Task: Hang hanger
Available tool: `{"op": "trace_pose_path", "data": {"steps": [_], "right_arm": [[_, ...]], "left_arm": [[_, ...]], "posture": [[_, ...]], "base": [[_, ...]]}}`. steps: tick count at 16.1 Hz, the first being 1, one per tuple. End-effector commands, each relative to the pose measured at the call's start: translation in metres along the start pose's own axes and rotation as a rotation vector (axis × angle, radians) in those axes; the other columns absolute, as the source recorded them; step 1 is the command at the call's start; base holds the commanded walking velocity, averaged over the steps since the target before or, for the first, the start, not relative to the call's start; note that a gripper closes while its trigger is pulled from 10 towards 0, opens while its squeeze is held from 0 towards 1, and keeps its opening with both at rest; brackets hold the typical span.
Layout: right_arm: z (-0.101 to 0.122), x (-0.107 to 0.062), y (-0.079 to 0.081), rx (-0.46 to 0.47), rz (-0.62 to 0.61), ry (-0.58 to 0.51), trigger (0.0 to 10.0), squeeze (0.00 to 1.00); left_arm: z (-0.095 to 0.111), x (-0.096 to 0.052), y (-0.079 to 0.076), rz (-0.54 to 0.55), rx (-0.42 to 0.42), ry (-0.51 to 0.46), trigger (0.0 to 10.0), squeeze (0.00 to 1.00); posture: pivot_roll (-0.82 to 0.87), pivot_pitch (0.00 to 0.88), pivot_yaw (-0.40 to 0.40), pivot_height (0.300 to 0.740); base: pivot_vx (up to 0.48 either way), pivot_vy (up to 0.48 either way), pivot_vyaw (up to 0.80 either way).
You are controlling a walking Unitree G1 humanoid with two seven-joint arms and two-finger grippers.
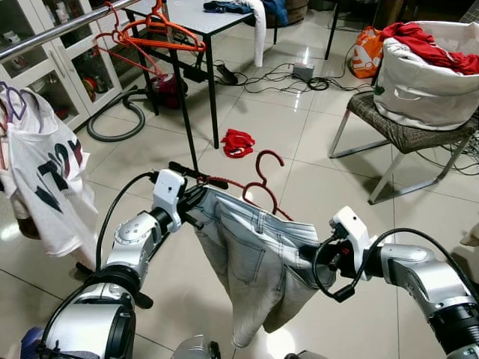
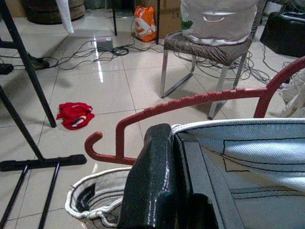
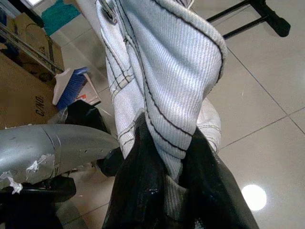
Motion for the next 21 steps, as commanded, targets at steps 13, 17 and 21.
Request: {"op": "trace_pose_path", "data": {"steps": [13, 17, 21], "right_arm": [[0.006, 0.044, 0.013, 0.105, -0.005, -0.096, 10.0, 0.08], [-0.009, 0.05, 0.021, 0.109, 0.034, -0.015, 10.0, 0.09], [-0.008, 0.052, 0.023, 0.087, 0.041, -0.003, 10.0, 0.08]], "left_arm": [[0.01, 0.016, -0.002, 0.098, -0.153, -0.027, 10.0, 1.0], [0.029, 0.019, 0.003, 0.135, -0.152, -0.101, 10.0, 1.0], [0.039, 0.016, 0.021, 0.176, -0.154, -0.12, 10.0, 1.0]], "posture": [[-0.1, 0.0, 0.04, 0.74], [-0.09, 0.0, 0.032, 0.74], [-0.09, 0.0, 0.035, 0.74]], "base": [[0.0, 0.0, 0.0], [0.0, 0.0, 0.0], [0.0, 0.0, 0.0]]}}
Point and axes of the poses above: a point about 5 cm out from each wrist's last joint towards the gripper, its own x axis pointing out of the wrist towards the gripper, its own z axis along the axis of the wrist's last joint, y = z × x, the point moved 6 cm from there along x, pointing out of the wrist towards the gripper, and after that the axes turned 8 degrees about x, right-handed, at the moved point
